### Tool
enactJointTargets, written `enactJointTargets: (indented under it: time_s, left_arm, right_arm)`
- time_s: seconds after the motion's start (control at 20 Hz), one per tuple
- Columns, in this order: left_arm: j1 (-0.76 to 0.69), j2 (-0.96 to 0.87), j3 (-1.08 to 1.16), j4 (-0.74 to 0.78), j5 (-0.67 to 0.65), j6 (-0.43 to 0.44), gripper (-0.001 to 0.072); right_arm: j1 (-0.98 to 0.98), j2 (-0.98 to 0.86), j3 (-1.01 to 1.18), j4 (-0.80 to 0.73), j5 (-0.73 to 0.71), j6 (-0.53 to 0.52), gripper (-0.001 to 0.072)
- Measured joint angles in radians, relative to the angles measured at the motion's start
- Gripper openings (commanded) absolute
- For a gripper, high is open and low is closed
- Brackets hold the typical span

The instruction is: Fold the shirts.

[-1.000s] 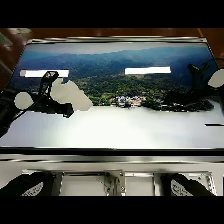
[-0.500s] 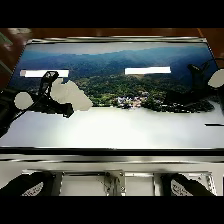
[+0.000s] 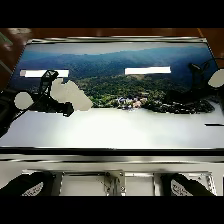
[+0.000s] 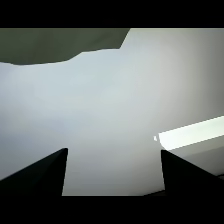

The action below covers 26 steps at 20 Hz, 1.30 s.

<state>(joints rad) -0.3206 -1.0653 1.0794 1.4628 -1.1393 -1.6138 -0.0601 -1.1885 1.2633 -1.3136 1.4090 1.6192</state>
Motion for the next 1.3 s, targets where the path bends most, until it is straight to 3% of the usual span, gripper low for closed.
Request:
enactJointTargets:
  time_s: [0.25,0.45,0.65,1.05,1.1,1.15,1.2,1.3]
  left_arm:
    - [0.0,-0.009,0.0,-0.03,0.044,0.001,0.0698]
    - [0.06,-0.072,0.043,0.041,0.103,-0.042,0.0702]
    - [0.23,-0.291,0.245,0.074,0.09,-0.061,0.0706]
    - [0.385,-0.788,0.613,-0.133,-0.102,-0.005,0.0698]
    - [0.385,-0.819,0.629,-0.153,-0.109,-0.002,0.0601]
    - [0.385,-0.846,0.64,-0.169,-0.119,-0.001,0.026]
    - [0.385,-0.864,0.648,-0.18,-0.127,0.0,0.0038]
    - [0.387,-0.879,0.659,-0.198,-0.138,0.019,0.0037]
  right_arm:
    - [0.0,0.0,0.0,0.055,0.042,0.0,0.0681]
    - [0.001,0.0,0.0,0.079,0.04,-0.003,0.0678]
    - [0.0,-0.001,0.0,0.088,-0.02,-0.007,0.0678]
    - [0.001,-0.001,0.0,0.059,-0.16,-0.008,0.0678]
    - [0.001,-0.001,0.0,0.053,-0.168,-0.008,0.0678]
    - [0.001,-0.001,0.0,0.045,-0.173,-0.008,0.0678]
    - [0.001,-0.001,0.0,0.039,-0.179,-0.008,0.0678]
    - [0.0,-0.001,0.0,0.032,-0.187,-0.008,0.0677]
